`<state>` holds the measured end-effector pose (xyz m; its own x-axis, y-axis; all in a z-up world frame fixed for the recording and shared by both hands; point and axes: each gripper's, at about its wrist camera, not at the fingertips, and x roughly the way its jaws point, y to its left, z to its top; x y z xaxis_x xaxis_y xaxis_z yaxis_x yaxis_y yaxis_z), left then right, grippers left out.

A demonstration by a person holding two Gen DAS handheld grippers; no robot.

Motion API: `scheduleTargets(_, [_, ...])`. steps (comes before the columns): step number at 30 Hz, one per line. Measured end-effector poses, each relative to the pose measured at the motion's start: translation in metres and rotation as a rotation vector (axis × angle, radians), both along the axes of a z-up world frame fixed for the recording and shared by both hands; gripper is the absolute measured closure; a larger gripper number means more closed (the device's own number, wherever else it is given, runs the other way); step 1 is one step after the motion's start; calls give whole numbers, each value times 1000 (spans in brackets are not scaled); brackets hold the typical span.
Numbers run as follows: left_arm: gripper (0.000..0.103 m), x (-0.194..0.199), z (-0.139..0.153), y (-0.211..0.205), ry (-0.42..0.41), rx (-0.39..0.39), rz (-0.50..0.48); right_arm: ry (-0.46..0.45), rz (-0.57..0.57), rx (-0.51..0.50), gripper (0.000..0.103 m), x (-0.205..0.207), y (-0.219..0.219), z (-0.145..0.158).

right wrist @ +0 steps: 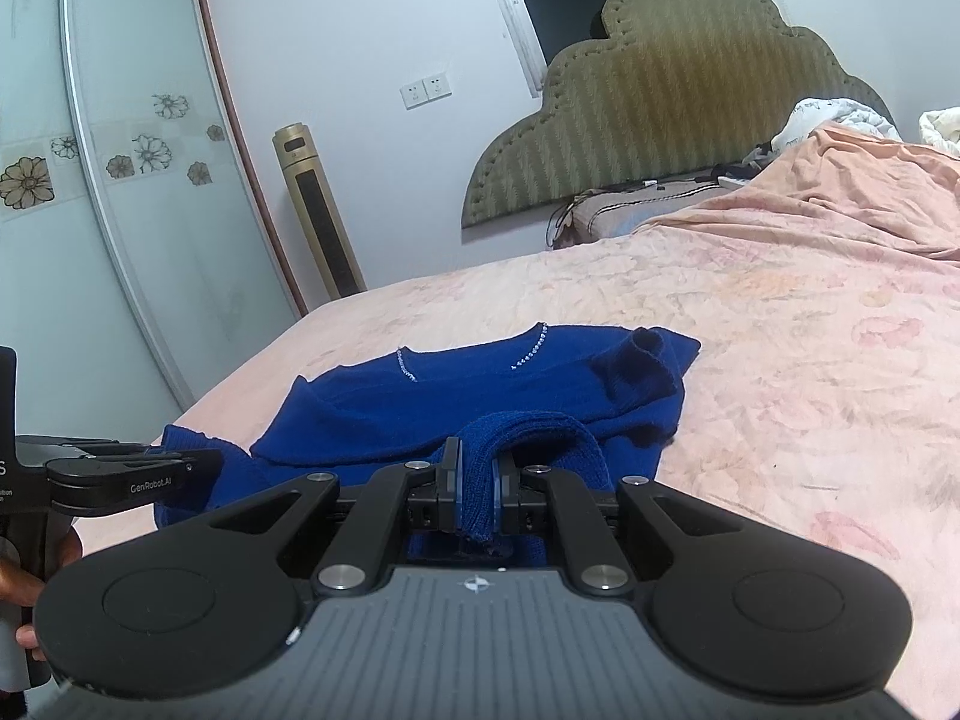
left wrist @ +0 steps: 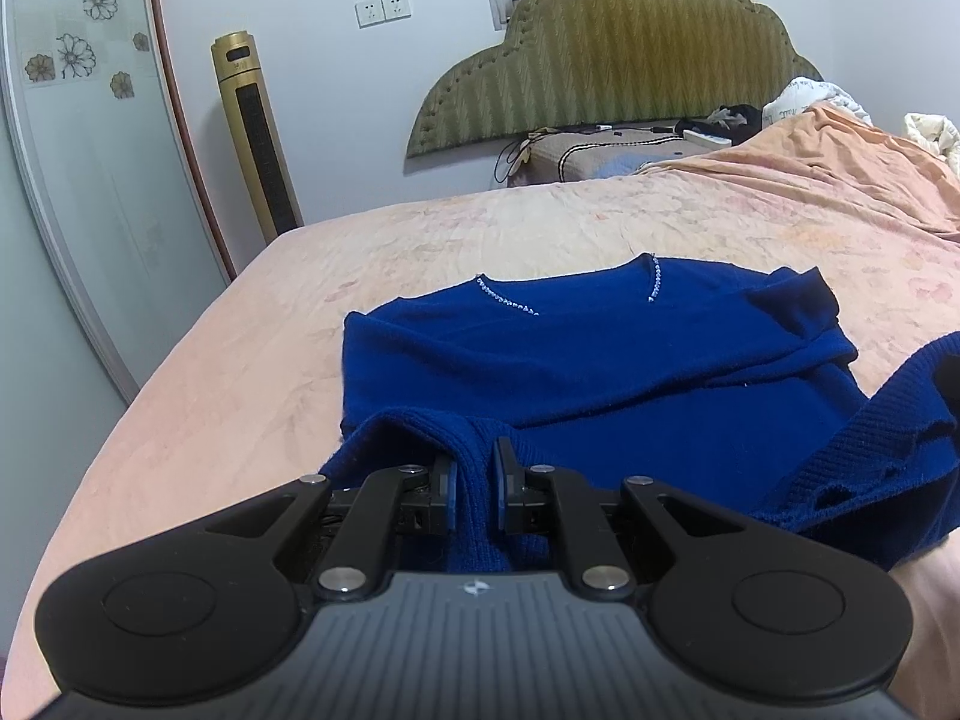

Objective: Fold small clothes
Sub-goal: 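Lay the hem over the collar with both grippers, folding the sweater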

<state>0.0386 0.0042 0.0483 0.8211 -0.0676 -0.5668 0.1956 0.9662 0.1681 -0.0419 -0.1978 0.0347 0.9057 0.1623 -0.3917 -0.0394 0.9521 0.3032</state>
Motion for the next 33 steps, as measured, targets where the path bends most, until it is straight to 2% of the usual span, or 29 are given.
scheduleTargets(22, [92, 43, -1, 0, 8, -36, 24, -2, -32, -24, 91, 42, -9, 0])
scheduleTargets(33, [92, 69, 4, 3, -22, -62, 62, -3, -34, -39, 91, 73, -12, -4])
